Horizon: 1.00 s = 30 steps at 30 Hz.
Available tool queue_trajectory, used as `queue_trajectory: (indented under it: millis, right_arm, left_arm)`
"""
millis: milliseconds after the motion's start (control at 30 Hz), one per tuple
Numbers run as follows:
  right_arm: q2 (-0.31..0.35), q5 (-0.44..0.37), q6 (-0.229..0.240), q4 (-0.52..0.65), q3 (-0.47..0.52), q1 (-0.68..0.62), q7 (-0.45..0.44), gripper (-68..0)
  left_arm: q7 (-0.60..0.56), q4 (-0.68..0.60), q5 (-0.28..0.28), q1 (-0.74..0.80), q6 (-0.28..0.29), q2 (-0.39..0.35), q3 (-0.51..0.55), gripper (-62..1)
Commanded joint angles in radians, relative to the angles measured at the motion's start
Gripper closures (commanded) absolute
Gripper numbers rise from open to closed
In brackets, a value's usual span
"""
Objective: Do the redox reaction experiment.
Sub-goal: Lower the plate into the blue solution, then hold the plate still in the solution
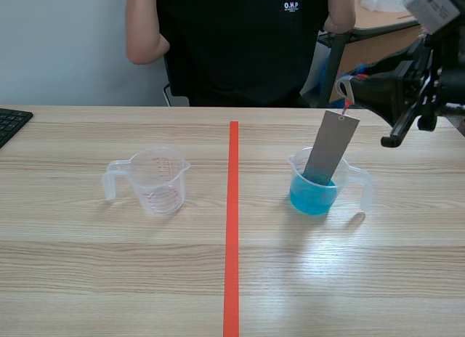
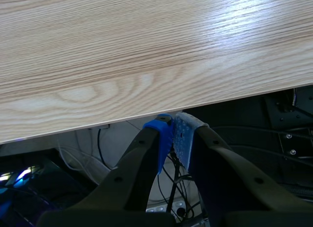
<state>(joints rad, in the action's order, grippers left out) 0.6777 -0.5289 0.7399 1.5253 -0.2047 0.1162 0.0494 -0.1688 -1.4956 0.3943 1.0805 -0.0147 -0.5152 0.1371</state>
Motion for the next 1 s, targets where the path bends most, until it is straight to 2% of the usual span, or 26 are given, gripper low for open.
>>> queue_trajectory:
  millis: [0,467,967]
  right_arm:
    - [-0.007,0.003,-0.005,-0.007,-0.006,0.023,-0.02,-1.5]
    - [-0.133,0.15,0.006,-0.143,-0.022,0.053,-0.057,-1.5]
    - [-0.14,0.167,0.006,-0.149,-0.022,0.053,-0.064,-1.5]
  left_arm:
    - [-0.011,-0.005,0.003,0.003,0.002,0.005,0.003,-4.9]
    - [-0.011,-0.005,0.003,0.003,0.002,0.005,0.003,-4.9]
    - [-0.011,-0.005,0.003,0.003,0.002,0.005,0.003,-4.9]
